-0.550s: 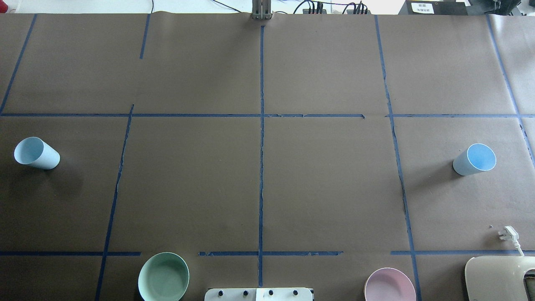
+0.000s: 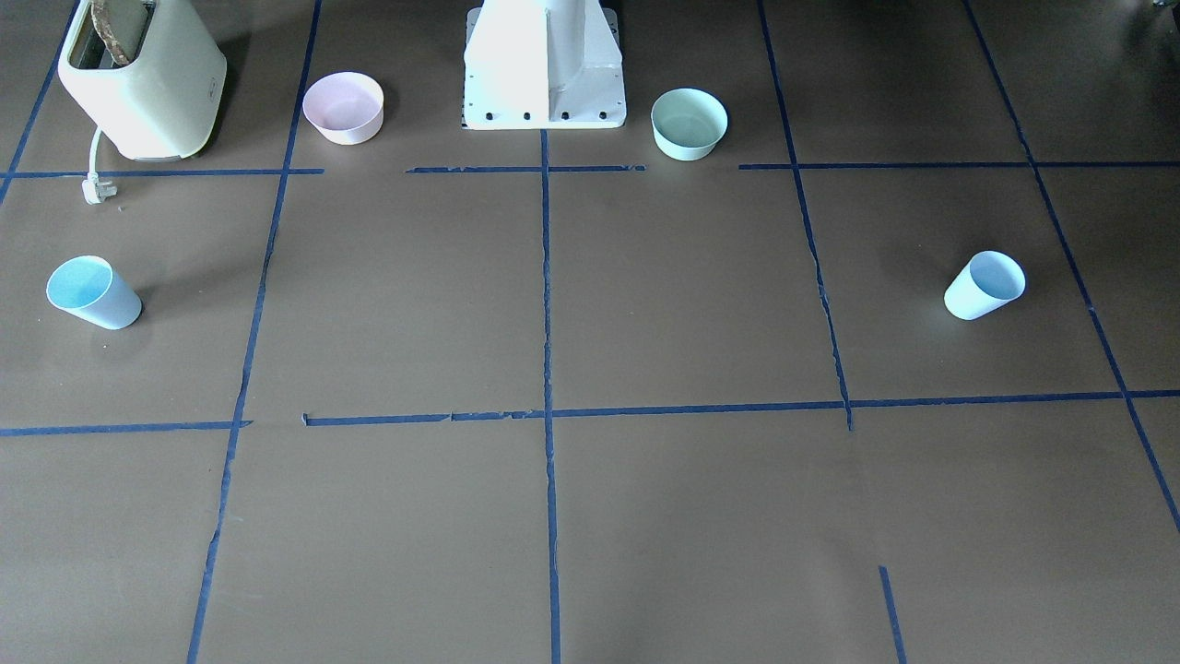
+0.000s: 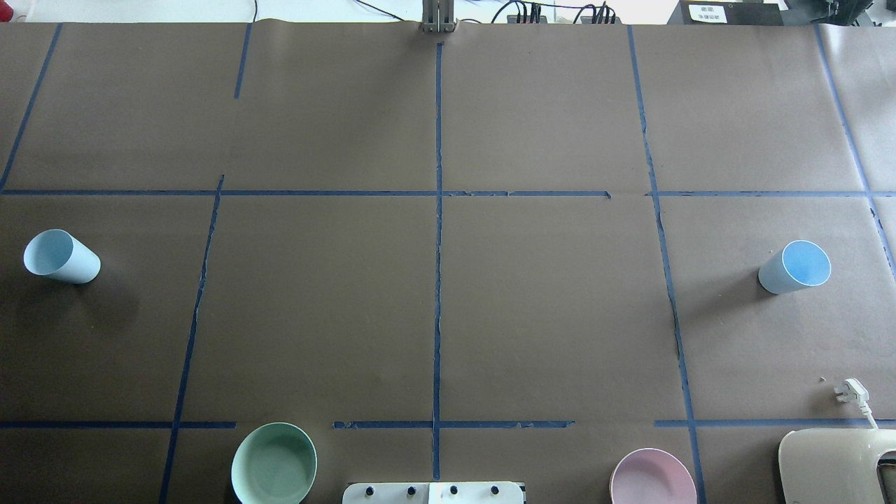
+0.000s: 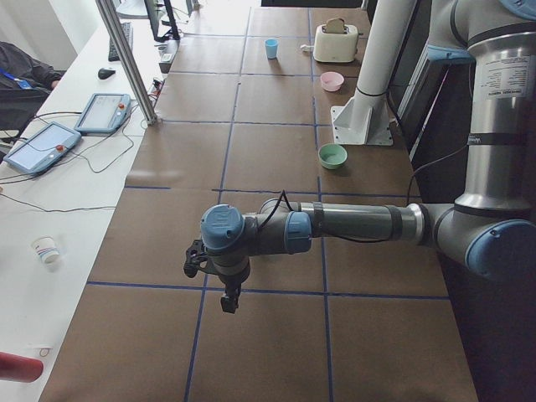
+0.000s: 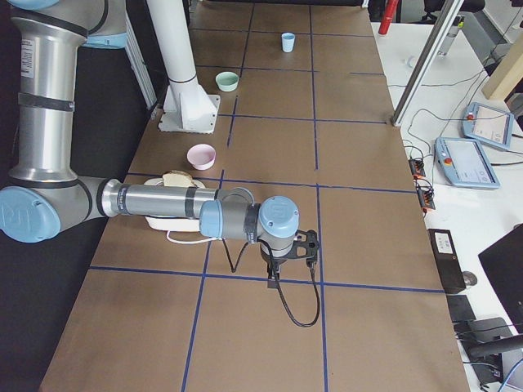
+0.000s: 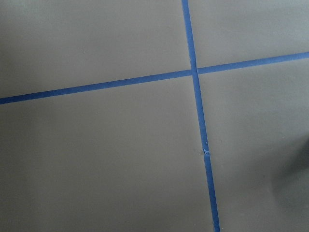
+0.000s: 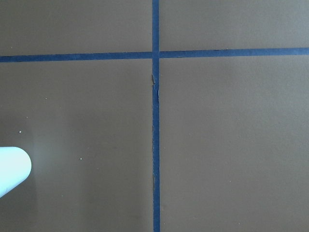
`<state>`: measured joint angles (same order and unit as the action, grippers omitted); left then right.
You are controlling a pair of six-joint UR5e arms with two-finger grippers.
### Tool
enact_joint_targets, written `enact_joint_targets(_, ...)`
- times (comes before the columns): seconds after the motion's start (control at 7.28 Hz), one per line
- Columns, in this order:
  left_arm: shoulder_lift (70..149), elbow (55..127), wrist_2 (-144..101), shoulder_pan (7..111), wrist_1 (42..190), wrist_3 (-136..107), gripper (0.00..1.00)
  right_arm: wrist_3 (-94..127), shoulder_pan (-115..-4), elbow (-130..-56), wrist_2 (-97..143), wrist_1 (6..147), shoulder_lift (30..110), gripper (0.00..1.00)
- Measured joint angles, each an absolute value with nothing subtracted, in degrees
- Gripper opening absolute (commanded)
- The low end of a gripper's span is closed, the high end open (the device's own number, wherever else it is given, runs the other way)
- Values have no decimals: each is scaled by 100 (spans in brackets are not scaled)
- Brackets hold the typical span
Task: Stack blue cups with both arms
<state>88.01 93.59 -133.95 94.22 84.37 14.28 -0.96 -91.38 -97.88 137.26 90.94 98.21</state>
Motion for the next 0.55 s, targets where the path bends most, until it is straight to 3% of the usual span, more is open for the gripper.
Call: enact_joint_targets(0.55, 8799, 9439, -13393, 9409, 8469, 1433, 100, -77, -9132, -9813, 13736, 9080, 9793, 100)
